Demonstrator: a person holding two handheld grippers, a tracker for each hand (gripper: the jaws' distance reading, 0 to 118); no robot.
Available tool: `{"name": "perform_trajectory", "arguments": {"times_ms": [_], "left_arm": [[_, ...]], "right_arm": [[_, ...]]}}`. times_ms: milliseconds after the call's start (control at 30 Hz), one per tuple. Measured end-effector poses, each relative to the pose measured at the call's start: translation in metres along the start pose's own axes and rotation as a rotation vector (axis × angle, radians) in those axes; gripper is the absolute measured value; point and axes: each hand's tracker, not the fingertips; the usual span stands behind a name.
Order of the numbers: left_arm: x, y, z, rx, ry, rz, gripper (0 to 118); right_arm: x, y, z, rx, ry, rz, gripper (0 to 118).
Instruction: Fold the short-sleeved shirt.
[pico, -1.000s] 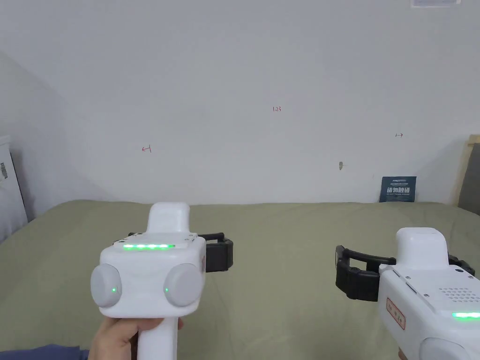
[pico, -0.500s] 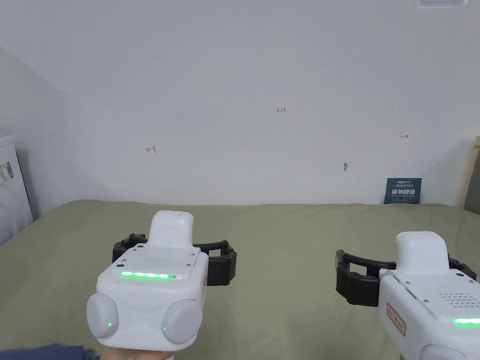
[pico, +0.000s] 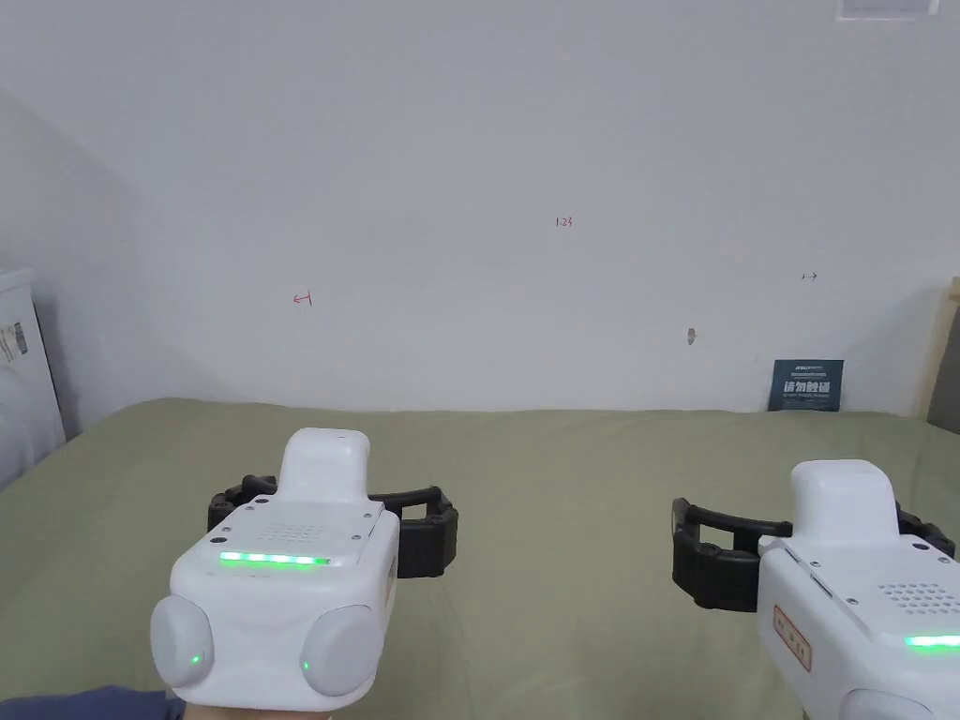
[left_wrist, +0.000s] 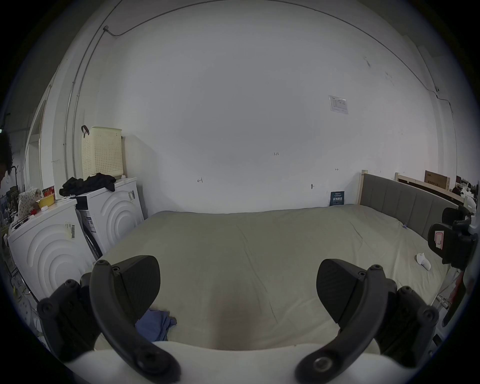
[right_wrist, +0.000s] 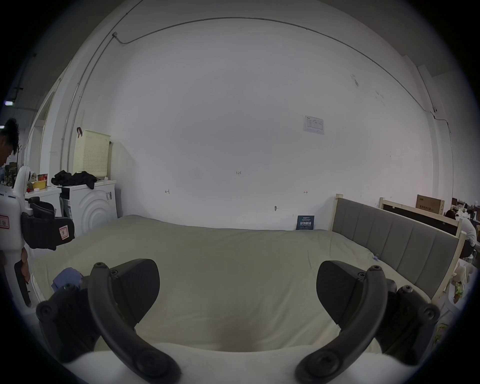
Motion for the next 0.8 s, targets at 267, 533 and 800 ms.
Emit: {"name": "perform_trajectory", "arguments": {"times_ms": [267,533,800], "left_arm": [[0.0017,0.0019,0.0010,0.003,-0.022,0.001,118],[0.0042,0.0004,0.0014,0.000,-0.018,0.000,118],[0.0039,-0.0009,0.0012,0.000,-0.017,-0.004,118]], "right_arm": [[0.0005,0.0003,-0.0005,-0.002,0.004,-0.005,118],[0.0006,-0.0017,0.0002,-0.005,-0.002,-0.003,118],[0.0002,0.0000,-0.0001,-0.006,-0.005,-0.002,118]]}}
